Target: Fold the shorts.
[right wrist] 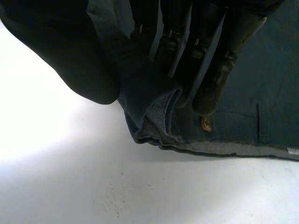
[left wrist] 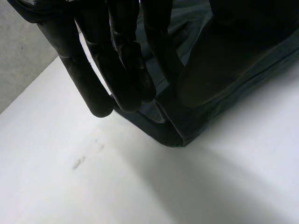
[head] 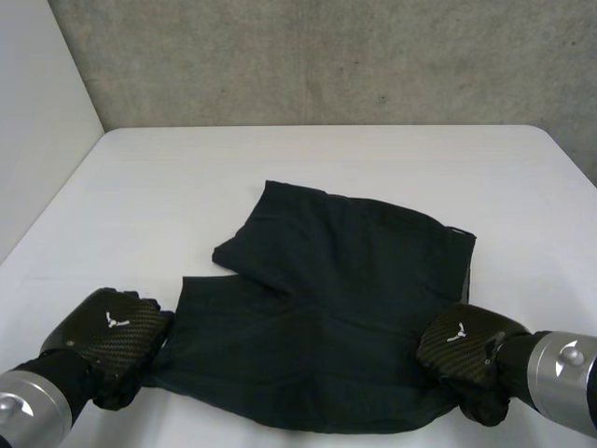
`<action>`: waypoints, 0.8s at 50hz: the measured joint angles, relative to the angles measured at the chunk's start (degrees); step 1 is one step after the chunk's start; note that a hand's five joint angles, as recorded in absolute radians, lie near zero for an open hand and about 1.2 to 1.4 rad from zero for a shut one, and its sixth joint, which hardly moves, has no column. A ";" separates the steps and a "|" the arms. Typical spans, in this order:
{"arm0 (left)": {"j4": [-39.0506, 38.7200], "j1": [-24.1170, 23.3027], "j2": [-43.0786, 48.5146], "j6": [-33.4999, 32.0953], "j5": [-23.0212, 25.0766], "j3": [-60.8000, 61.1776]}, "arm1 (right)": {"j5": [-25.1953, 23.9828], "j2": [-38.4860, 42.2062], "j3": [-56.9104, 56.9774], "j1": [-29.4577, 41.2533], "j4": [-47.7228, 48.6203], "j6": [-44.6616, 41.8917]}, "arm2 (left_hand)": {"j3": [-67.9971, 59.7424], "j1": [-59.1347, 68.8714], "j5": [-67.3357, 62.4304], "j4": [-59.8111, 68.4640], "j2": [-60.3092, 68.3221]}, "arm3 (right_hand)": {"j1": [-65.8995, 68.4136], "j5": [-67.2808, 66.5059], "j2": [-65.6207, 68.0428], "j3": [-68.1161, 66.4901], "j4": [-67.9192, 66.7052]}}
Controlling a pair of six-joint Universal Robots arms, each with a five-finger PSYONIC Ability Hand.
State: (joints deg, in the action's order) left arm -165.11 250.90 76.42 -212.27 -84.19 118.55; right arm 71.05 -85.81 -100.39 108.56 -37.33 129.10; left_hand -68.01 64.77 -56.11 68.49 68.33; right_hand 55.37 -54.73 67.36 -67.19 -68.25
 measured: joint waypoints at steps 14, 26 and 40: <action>-24.38 -6.61 23.12 -0.15 -2.37 -19.85 | 1.46 8.83 9.48 -3.78 15.05 12.46 | -0.27 0.00 0.00 0.02 0.27 | 0.29 0.00 0.00 -0.32 0.00; -31.34 -14.37 53.46 -0.19 -13.99 -57.81 | 10.03 20.62 20.97 -3.97 25.78 14.67 | -0.29 0.00 0.00 0.03 0.28 | 0.29 0.00 0.00 -0.32 0.00; -26.64 -14.17 82.94 -0.07 -12.40 -94.54 | 17.68 37.88 35.60 -3.73 40.71 14.25 | -0.30 0.00 0.00 0.04 0.28 | -1.18 1.55 -2.64 1.74 2.40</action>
State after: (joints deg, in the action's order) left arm -191.75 236.74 159.36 -212.34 -96.59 24.01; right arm 88.73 -47.93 -64.80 104.84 3.38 143.35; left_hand -68.31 64.77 -56.11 68.53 68.61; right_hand 54.19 -53.18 64.72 -65.45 -65.85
